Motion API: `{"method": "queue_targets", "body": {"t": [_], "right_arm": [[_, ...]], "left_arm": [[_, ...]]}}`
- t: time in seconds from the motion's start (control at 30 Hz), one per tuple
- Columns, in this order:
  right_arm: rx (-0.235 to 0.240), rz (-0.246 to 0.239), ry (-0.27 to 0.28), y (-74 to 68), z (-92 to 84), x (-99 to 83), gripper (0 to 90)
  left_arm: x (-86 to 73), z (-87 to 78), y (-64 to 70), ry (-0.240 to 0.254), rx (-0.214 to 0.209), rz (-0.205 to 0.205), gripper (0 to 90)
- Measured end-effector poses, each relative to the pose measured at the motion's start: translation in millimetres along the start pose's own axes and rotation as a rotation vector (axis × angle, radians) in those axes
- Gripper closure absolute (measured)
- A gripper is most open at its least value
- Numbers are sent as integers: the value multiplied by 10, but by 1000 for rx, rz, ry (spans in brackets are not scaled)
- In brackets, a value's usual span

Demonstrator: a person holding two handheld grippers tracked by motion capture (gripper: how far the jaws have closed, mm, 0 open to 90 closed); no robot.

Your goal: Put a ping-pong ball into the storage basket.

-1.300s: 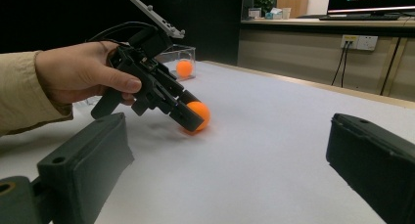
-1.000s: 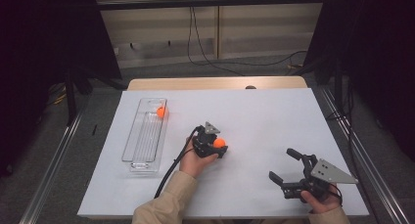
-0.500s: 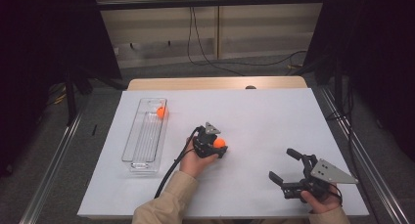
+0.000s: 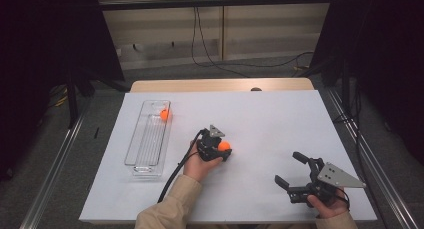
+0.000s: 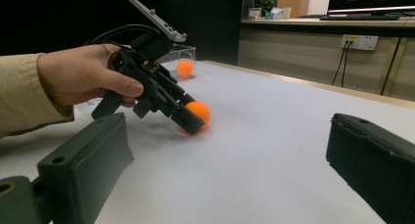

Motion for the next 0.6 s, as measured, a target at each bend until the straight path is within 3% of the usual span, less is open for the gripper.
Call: {"method": "queue_targets", "body": {"t": [0.6], "right_arm": [[-1,-1,0,0,-1,0,17]], "left_arm": [[-5,-10,-8,-2,-4,-7,506]]}}
Point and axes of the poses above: each handheld gripper's, and its own axes: z roughly forward along the jaws, x roughly out of its top, y roughly to its right, the point moved 8 cm from there along z, roughly forward along the jaws, and after that the axes turned 10 degrees about -y, right-handed, at the moved point
